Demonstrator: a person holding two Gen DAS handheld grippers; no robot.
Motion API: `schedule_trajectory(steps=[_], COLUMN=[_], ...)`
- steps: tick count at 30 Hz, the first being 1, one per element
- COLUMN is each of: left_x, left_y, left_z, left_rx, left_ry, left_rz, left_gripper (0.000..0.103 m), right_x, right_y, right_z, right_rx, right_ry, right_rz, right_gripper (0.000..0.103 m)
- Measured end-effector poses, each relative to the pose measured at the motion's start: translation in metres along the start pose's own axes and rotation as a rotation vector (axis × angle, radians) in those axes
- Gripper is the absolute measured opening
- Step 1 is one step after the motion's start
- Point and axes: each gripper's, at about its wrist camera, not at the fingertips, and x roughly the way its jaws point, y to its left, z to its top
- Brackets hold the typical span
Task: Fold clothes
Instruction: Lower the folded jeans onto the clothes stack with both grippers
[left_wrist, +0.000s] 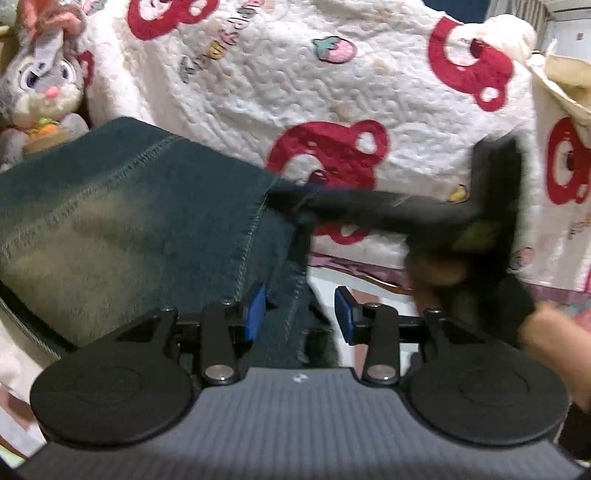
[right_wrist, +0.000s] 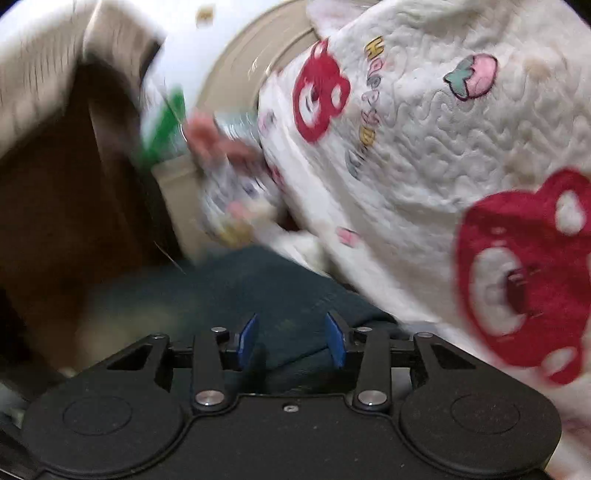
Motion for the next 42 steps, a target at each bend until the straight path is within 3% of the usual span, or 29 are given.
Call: schedule_trajectory(steps=[3,6,10,12,13,15,18,28,33,39,42], left_x=[-0.008,-0.026,-0.049,-0.059,-0.050,-0.039,-0.033,-0.022,-0.026,-0.027,-0.030], left_y=[-0.003,0.016,0.041,0.055,0.071,0.100,0.118,0.098,0.091,0.072,0.059], left_z=[-0.001,0.014,0.034,0.044,0.043,0.035,0.021,0.027,0.025,0.014,0.005], left_rx=[0.025,-0.001,-0.034,-0.053,-0.083,-0.133,-0.177,-0.084,-0.092,-0.017,0.023], left_ry=[0.031,-0.030,-0.110,-0.146,-0.110,-0.070,-0.055,-0.034,-0.041,-0.065,-0.077], left_rz=[-0.011,0.080,0.200,0.264,0.331,0.372,0.337,0.412,0.438,0.502,0.527], left_gripper=[0.039,0.039,0.042,0.036,0.033,0.018,0.017,0.016,0.025,0.038,0.048], right_x=[0.005,-0.002,-0.009,-0.011,-0.011,-0.010,-0.009,-0.033,-0.039,-0.063,-0.075], right_y=[-0.005,-0.012,0.016,0.021,0.020,0.014,0.011,0.063,0.107,0.116,0.110], right_z=[-0.012,-0.010,-0.015,-0.018,-0.018,-0.020,-0.024,-0.022,-0.043,-0.057,-0.062], right_rx=[0.006,0.090,-0.106,-0.131,-0.120,-0.080,-0.051,-0.148,-0.320,-0.310,-0.232], right_ry=[-0.012,-0.032,-0.012,-0.008,-0.007,-0.006,-0.009,-0.064,-0.001,-0.018,-0.022], right_rz=[-0.028,0.005,-0.022,-0.035,-0.032,-0.016,0.002,0.102,0.116,0.145,0.222], right_gripper=[0.044,0.044,0.048,0.048,0.048,0.049,0.050,0.052,0.053,0.054,0.055])
